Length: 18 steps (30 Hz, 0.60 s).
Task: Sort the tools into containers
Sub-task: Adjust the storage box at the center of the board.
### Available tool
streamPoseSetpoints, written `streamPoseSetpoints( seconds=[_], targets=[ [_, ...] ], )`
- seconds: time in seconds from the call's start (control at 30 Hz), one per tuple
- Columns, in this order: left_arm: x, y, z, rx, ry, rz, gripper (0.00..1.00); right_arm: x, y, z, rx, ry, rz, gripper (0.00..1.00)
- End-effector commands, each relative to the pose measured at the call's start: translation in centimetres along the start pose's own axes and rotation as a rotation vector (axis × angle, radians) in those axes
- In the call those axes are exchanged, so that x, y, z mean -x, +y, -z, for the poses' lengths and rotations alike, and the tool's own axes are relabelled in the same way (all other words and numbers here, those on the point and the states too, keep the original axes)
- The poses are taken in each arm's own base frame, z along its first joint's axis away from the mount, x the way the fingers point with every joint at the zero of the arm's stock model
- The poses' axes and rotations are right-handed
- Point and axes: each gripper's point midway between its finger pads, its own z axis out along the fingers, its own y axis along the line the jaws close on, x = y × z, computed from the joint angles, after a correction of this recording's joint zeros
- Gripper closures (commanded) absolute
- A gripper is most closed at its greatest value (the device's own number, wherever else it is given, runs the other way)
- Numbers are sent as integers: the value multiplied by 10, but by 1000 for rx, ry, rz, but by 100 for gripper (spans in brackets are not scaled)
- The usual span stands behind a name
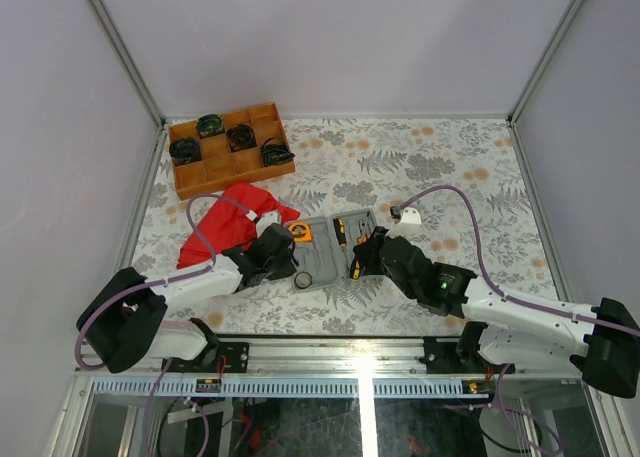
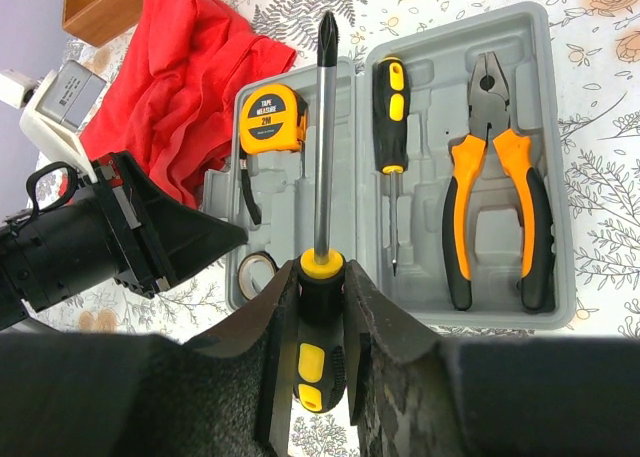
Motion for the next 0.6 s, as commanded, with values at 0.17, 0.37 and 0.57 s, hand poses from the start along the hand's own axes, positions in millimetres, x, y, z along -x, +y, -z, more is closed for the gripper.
streamPoseSetpoints(
  seconds=[0.17, 0.37, 0.57],
  targets=[
    [3, -17, -3, -90, 2, -95, 100, 18, -7, 6, -52, -50, 60, 97],
    [-4, -18, -5, -112, 18, -65, 100, 13, -21, 1, -96, 62, 126, 97],
    [-5, -14, -4, -90, 14, -19, 83, -4, -30, -21, -69, 233, 119, 96]
  ],
)
